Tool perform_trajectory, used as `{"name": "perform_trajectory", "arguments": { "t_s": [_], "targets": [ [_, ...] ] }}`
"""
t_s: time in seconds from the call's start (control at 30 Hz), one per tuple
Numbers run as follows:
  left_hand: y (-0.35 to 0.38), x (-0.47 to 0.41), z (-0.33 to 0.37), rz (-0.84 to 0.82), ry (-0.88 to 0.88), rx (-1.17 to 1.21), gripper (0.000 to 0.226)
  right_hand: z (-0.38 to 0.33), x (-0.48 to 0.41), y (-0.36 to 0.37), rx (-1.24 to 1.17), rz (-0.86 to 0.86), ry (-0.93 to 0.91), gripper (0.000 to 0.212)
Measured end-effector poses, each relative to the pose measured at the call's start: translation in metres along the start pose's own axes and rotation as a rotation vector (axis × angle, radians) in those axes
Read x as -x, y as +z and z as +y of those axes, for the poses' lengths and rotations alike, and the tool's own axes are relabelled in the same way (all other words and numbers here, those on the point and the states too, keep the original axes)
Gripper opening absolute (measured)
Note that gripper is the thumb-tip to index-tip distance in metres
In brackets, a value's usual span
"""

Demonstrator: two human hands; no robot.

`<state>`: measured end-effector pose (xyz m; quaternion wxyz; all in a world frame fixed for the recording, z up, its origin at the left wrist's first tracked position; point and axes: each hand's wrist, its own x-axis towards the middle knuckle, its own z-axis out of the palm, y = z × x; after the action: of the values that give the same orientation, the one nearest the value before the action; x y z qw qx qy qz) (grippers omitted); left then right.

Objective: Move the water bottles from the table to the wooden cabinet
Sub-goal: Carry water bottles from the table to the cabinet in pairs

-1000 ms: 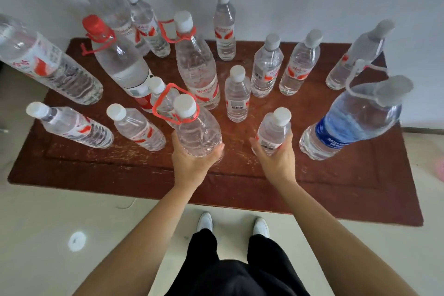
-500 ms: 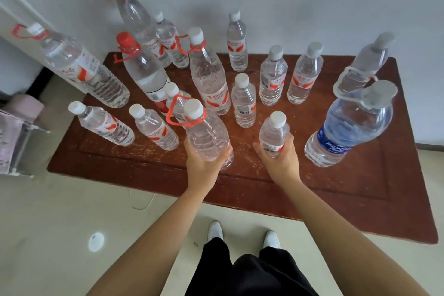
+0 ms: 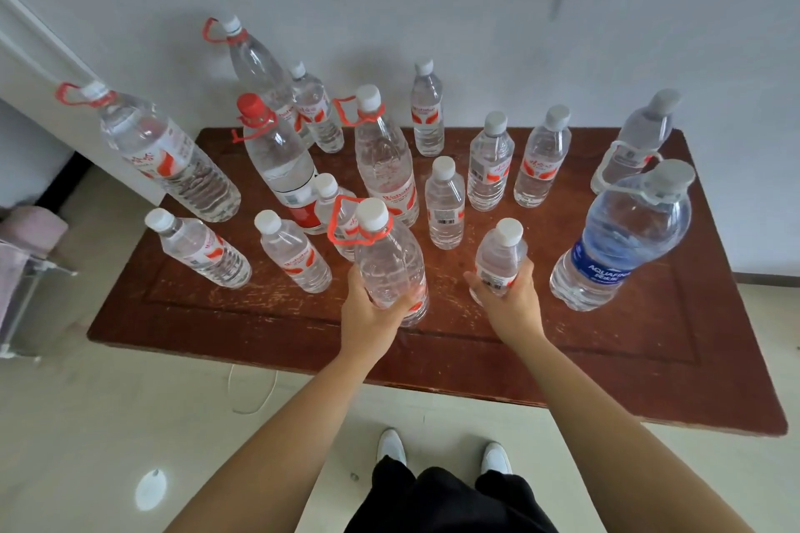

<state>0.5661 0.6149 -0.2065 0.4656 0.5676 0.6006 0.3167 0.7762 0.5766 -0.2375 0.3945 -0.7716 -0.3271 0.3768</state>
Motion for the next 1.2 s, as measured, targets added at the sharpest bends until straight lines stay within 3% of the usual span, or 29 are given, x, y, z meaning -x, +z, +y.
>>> {"name": "perform_trajectory", "arguments": {
  "t_s": [0.37, 0.57, 0.73, 0.93, 1.2],
  "targets": [
    [-0.006, -0.011, 0.001, -0.060, 0.002, -0.035, 0.090, -0.003, 0.007, 0.002, 0.023, 0.018, 0.023, 0.085],
    [0.017, -0.007, 0.009, 0.048, -0.051, 0.020, 0.108, -0.001, 0.015, -0.006, 0.035, -0.031, 0.011, 0.083],
    [0.012, 0.003, 0.010, 0.147, -0.107, 0.123, 0.091, 0.003, 0.029, -0.016, 0.027, -0.073, -0.002, 0.081],
    [-0.011, 0.033, 0.017, 0.268, -0.078, 0.249, 0.095, 0.005, 0.039, -0.024, 0.097, -0.097, -0.090, 0.083],
    [-0.063, 0.112, 0.007, 0.625, -0.218, 0.549, 0.084, -0.026, 0.069, 0.012, 0.032, -0.291, -0.212, 0.087]
  ]
}}
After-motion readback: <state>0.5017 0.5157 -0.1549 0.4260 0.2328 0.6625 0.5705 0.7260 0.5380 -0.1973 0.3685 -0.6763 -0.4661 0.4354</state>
